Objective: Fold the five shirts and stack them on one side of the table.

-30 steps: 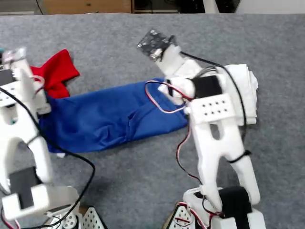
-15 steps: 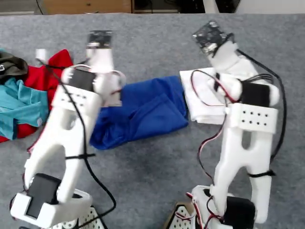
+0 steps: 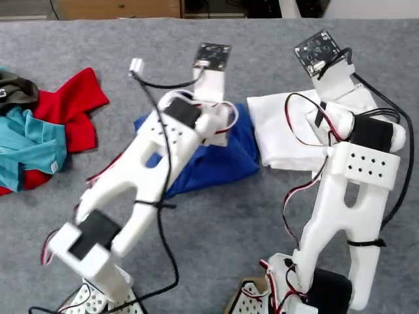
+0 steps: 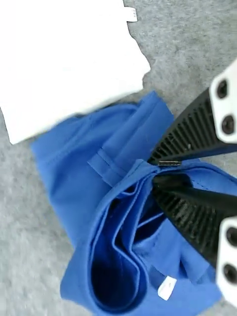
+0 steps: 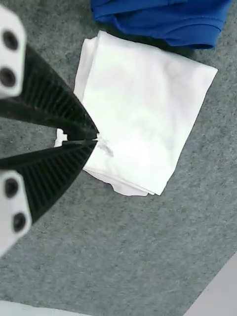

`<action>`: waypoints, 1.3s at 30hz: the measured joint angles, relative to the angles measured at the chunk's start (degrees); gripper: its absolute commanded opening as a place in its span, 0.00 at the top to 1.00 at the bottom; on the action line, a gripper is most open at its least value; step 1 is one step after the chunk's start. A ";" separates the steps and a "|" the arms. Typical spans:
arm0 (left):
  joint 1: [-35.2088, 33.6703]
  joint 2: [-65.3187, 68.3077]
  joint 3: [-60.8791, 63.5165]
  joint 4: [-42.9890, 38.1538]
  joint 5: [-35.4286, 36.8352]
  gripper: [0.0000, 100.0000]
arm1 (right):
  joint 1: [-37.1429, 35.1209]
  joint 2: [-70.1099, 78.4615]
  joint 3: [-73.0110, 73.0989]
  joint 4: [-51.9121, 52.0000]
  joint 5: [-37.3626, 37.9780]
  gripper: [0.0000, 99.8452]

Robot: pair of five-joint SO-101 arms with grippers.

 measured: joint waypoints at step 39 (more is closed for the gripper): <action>-52.04 7.03 -43.16 35.08 -7.56 0.98 | -29.36 22.24 -6.24 4.40 -6.15 1.00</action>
